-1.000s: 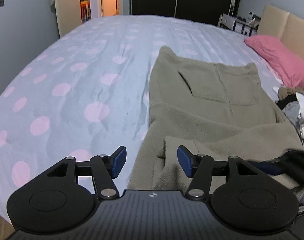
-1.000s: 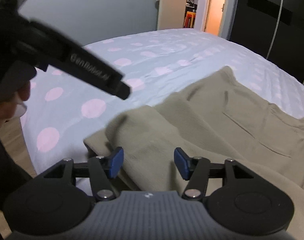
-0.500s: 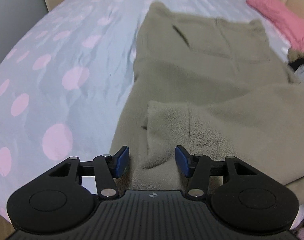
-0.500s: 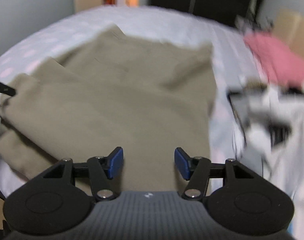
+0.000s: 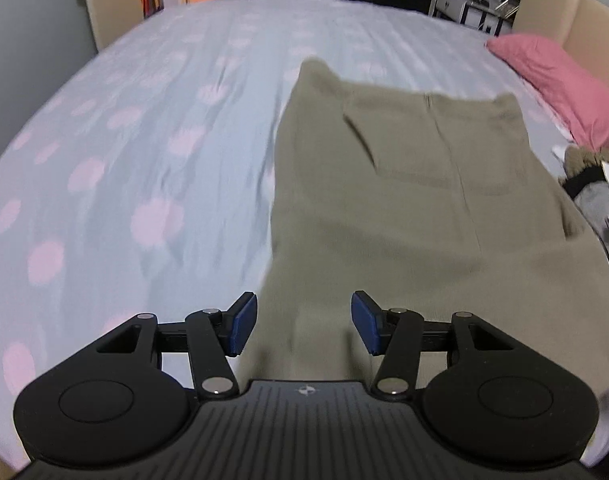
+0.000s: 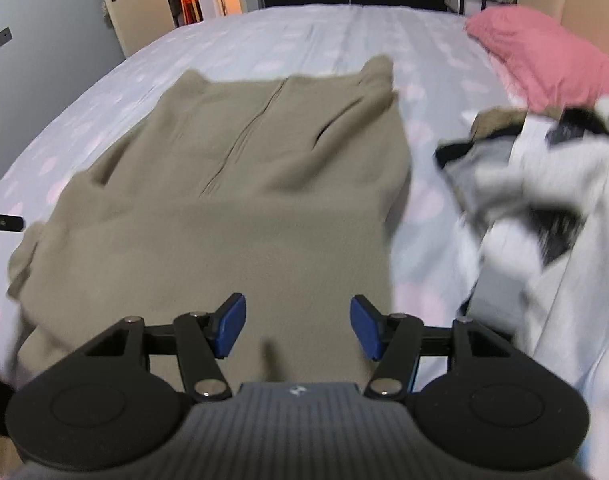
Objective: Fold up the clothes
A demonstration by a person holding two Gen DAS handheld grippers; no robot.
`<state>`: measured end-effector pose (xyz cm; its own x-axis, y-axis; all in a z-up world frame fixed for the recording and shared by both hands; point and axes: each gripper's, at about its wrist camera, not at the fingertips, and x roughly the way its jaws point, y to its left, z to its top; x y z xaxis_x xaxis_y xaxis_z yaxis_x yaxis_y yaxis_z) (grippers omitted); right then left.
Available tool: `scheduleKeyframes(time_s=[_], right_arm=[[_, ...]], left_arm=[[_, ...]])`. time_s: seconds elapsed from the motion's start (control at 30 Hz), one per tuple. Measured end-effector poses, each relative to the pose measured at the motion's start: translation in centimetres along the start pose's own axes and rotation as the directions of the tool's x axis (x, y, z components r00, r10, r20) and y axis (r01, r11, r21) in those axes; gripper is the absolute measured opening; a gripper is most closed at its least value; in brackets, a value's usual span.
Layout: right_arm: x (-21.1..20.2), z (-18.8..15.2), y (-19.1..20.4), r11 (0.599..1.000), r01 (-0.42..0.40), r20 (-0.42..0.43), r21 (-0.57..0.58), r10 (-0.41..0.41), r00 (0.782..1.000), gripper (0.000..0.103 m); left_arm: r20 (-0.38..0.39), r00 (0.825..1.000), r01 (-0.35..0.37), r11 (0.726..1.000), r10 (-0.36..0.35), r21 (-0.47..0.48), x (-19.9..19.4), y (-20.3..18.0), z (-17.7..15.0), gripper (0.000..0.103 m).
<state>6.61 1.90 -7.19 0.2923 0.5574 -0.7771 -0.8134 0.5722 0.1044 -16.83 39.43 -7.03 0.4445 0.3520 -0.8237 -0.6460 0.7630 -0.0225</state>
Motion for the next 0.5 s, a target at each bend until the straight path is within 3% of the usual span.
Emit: scheduleKeyframes(time_s=[0.13,0.23,0.5], right_arm=[[1.5,4.3,-3.0,1.000,0.031,0.040,0.004,-0.031,0.999,0.061],[3.5,7.2,-5.2,0.998,0.062,0.043,0.018,-0.062,0.997,0.061],[13.1,15.0,-11.7,0.984,0.065,0.048,0.164,-0.074,0.996,0.061]], left_arm=[[0.059,0.998,-0.012,0.999,0.009,0.051,2.1,0.0,4.5,0.050],[0.073,0.997,0.006,1.000,-0.008,0.027,4.8,0.6,8.3,0.051],[0.078,0.997,0.014,1.000,-0.012,-0.014,15.8,2.2,16.7,0.051]])
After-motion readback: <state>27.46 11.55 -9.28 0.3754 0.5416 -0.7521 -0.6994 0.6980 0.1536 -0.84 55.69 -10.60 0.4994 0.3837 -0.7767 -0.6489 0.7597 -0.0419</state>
